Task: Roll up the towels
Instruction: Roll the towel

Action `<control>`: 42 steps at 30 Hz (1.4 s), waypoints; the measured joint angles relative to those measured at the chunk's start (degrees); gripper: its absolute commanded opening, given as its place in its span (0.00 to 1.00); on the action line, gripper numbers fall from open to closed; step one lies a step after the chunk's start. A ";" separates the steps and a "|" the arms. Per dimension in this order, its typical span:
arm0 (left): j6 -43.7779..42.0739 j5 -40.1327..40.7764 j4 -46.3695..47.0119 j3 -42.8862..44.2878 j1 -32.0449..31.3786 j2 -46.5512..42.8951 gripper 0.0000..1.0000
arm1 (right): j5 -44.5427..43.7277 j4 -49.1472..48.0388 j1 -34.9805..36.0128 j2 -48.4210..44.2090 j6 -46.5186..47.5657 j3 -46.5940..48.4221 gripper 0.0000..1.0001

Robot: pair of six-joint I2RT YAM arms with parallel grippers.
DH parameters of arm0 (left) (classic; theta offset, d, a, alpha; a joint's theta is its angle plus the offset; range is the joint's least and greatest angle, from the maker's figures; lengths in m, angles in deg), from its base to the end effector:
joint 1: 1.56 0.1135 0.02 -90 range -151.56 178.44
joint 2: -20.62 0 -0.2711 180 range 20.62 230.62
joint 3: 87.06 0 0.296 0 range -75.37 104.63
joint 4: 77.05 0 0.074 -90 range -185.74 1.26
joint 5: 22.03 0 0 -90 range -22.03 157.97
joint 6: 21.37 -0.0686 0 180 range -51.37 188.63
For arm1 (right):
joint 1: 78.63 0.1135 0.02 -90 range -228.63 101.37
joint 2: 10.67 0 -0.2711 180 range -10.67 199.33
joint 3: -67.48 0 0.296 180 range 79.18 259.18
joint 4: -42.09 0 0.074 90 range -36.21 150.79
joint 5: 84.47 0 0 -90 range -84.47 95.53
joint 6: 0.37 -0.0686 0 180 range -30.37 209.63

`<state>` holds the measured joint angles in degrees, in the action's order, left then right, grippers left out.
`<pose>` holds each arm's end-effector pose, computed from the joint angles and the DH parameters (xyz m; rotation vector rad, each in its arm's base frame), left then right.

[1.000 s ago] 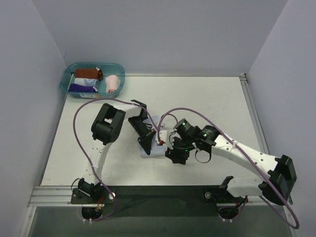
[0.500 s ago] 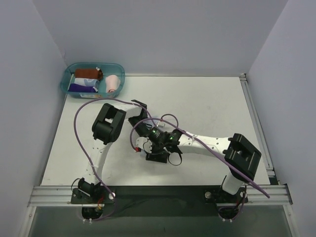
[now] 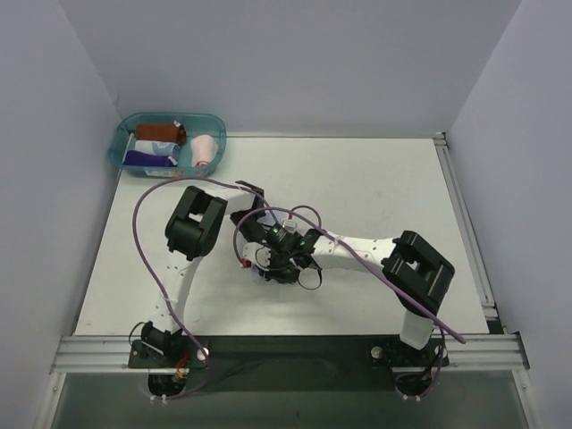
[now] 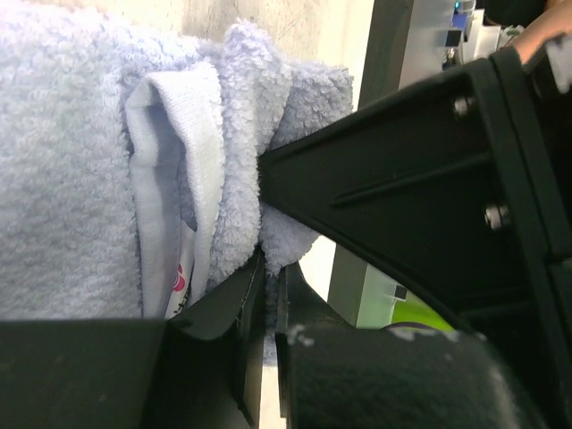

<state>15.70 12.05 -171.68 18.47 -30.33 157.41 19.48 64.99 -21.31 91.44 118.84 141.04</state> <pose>0.3274 -0.2446 0.0544 -1.2493 -2.0713 1.3990 0.2153 0.3662 0.1272 -1.7910 1.7469 0.5089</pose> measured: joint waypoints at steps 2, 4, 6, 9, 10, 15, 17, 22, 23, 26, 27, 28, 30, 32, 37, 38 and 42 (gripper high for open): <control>0.04 -0.66 0.55 -1.01 0.48 -0.37 0.06 | 1.99 -0.28 -0.94 0.00 -0.37 -0.02 0.00; 0.31 -1.31 1.75 -2.60 1.07 -1.40 0.16 | 3.91 -0.44 -1.70 0.02 -0.63 -0.04 0.00; 0.76 -1.57 3.52 -4.37 1.68 -2.95 0.30 | 5.44 -0.83 -2.27 0.00 -0.66 -0.13 0.00; 1.77 -1.79 6.01 -6.03 3.23 -5.29 0.36 | 7.34 -1.60 -2.99 0.00 -0.63 -0.63 0.00; 2.05 -1.77 6.47 -6.29 4.26 -6.03 0.38 | 7.72 -1.57 -3.10 0.00 -0.66 -0.63 0.00; 2.84 -1.75 10.08 -6.45 13.42 -9.01 0.40 | 9.44 0.28 -4.02 0.00 -0.92 -0.55 0.00; 2.89 -1.73 11.32 -6.45 17.53 -9.79 0.40 | 10.23 1.79 -4.63 0.00 -1.55 -0.09 0.00; 2.78 -1.90 13.27 -8.28 25.94 -13.77 0.41 | 16.57 7.91 -8.44 1.95 -4.39 2.56 0.00; 2.67 -1.92 13.46 -9.49 27.17 -15.37 0.41 | 18.38 8.98 -9.62 2.95 -5.14 3.56 0.00; 2.08 -1.99 14.60 -14.49 30.23 -22.51 0.43 | 24.44 12.66 -12.90 6.67 -6.82 7.15 0.00; 1.64 -1.97 14.60 -16.41 30.88 -24.87 0.43 | 26.29 13.81 -13.70 7.96 -7.39 8.31 0.00; 1.16 -1.86 14.75 -17.99 31.69 -28.96 0.43 | 28.22 14.97 -14.60 9.42 -8.00 9.51 0.00; -0.07 -1.64 15.80 -21.46 32.26 -35.85 0.44 | 32.22 17.07 -16.15 12.22 -9.11 11.78 0.00; -1.01 -1.01 16.92 -25.40 32.09 -42.91 0.43 | 36.20 18.62 -17.84 14.69 -10.14 13.27 0.00; -1.97 6.29 26.91 -39.32 25.38 -60.15 0.49 | 44.28 21.55 -20.96 19.54 -11.89 15.58 0.00; -1.90 8.44 29.33 -42.23 22.38 -63.17 0.50 | 45.66 22.23 -21.35 20.50 -12.15 16.09 0.00; -1.46 17.07 39.69 -51.19 8.85 -72.48 0.54 | 50.23 25.42 -22.38 24.17 -12.87 18.23 0.00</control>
<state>14.24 29.12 -131.99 -32.71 -21.48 84.93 69.71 90.41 -43.69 115.61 105.97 159.27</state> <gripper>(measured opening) 0.531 0.132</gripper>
